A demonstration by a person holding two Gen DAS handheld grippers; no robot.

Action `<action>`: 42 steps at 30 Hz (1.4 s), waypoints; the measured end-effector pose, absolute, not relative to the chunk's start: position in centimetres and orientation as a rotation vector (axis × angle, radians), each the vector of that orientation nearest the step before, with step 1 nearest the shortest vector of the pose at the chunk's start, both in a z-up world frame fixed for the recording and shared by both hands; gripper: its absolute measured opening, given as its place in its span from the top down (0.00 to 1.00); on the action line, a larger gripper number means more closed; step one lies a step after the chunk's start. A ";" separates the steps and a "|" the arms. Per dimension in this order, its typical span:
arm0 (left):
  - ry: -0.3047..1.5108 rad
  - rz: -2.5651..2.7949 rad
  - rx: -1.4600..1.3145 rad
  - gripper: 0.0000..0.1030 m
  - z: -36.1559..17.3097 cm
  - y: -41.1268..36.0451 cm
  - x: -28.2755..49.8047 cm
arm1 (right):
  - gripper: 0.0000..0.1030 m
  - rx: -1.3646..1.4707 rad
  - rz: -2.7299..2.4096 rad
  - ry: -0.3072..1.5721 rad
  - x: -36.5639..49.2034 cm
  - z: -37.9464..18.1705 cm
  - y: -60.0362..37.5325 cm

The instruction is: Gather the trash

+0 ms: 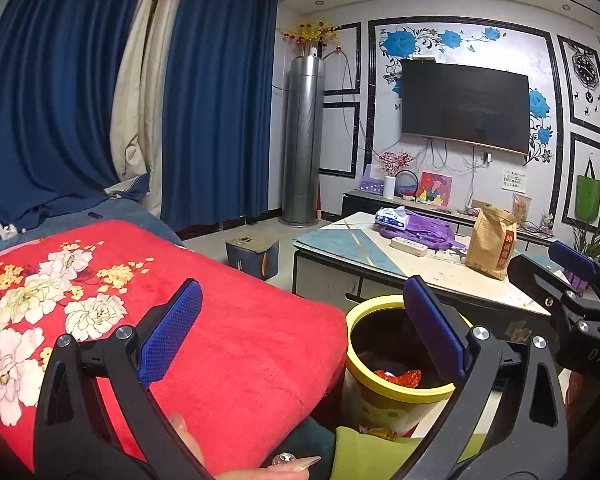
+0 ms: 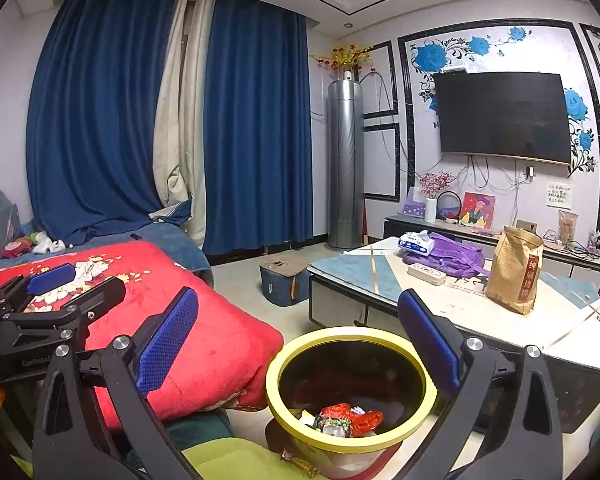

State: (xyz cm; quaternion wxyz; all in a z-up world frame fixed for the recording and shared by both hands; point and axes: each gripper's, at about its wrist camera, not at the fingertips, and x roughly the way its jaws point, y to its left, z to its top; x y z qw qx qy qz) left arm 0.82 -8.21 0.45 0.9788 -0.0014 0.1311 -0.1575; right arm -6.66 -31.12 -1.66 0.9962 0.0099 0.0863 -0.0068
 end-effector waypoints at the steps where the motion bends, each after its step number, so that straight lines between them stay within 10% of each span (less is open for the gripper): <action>1: 0.265 -0.316 -0.002 0.10 0.4 -8.2 0.8 | 0.06 0.018 -0.012 0.173 -6.6 -1.7 -31.1; 42: 0.268 -0.311 -0.009 0.10 0.1 -7.5 1.1 | 0.06 0.013 0.000 0.187 -6.2 -2.4 -30.4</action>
